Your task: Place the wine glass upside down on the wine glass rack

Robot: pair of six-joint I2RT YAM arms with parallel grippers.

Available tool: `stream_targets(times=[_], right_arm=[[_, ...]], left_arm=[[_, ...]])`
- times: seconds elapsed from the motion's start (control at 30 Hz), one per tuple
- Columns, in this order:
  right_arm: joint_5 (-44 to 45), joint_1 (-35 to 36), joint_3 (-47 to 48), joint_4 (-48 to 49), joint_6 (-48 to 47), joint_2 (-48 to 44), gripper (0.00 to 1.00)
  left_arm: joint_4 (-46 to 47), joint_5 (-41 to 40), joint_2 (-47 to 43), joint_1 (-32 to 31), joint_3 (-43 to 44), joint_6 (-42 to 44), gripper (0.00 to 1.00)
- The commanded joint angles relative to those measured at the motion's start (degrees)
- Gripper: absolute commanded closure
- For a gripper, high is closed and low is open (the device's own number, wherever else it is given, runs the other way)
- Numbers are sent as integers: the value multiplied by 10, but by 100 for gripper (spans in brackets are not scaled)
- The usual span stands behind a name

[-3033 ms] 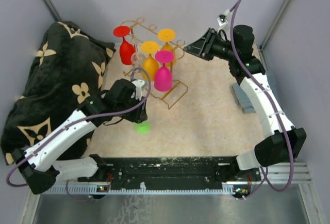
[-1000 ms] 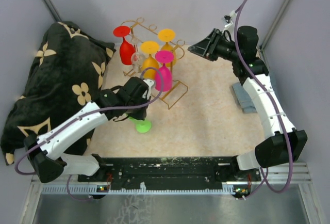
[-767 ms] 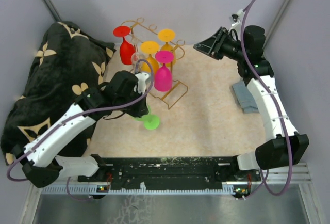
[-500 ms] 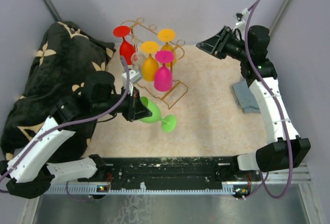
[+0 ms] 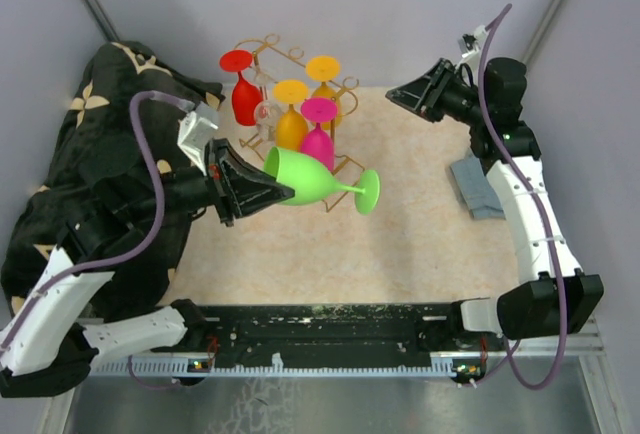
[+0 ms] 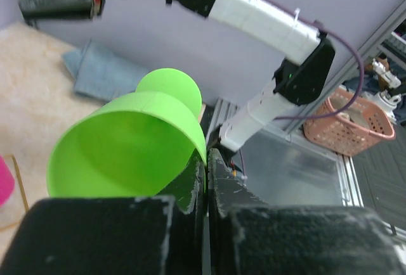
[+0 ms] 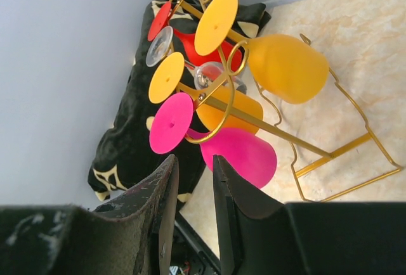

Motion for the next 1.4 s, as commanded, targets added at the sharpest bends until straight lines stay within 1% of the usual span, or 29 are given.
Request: stream_targets(times=[0.0, 0.13, 0.23, 0.3, 0.33, 0.37, 0.4, 0.47, 0.57, 0.63, 0.7, 0.73, 0.8, 0.9, 1.0, 1.07, 1.13, 1.27, 1.3, 1.37], right_arm=[[-8, -5, -6, 18, 4, -34, 71], [-5, -5, -11, 8, -2, -45, 71], [0, -5, -23, 2, -7, -56, 71], [1, -5, -33, 2, -8, -63, 71], [1, -5, -37, 2, -8, -67, 71], [1, -5, -41, 2, -8, -70, 71], [1, -5, -44, 1, -7, -73, 72], [1, -5, -46, 0, -8, -77, 72], [3, -6, -42, -10, -16, -83, 73], [2, -6, -43, -7, -17, -89, 73], [-10, -6, -46, 11, -9, -92, 73], [-18, -6, -50, 24, -3, -93, 73], [-36, -6, -59, 60, 17, -94, 73], [-74, -6, -84, 148, 68, -93, 72], [-105, -6, -113, 279, 148, -78, 72], [-126, -6, -130, 392, 224, -59, 72], [-142, -6, -147, 540, 326, -32, 72], [-152, -4, -135, 878, 546, 46, 73], [-144, -4, -129, 941, 609, 63, 73], [-123, -3, -114, 1030, 685, 99, 73]], left_arm=[[88, -25, 25, -1, 42, 5, 100], [123, -45, 50, 4, 69, 21, 100], [136, -46, 69, 26, 88, 32, 100], [147, -18, 85, 61, 101, 26, 100], [157, 8, 93, 91, 105, 15, 100], [171, 55, 104, 129, 107, -1, 100], [188, 87, 119, 175, 108, -22, 100], [230, 158, 144, 245, 109, -65, 100], [328, 239, 178, 308, 100, -158, 100], [436, 266, 193, 337, 79, -230, 100], [549, 294, 211, 361, 59, -320, 100], [612, 303, 223, 370, 49, -388, 100], [734, 319, 245, 383, 33, -487, 100], [902, 335, 288, 392, 28, -634, 100], [1052, 338, 333, 394, 42, -768, 100], [1125, 323, 356, 395, 50, -832, 100], [1175, 308, 372, 394, 54, -874, 100], [1209, 291, 384, 394, 52, -902, 100], [1221, 284, 387, 394, 51, -912, 100], [1259, 266, 397, 394, 57, -943, 100]])
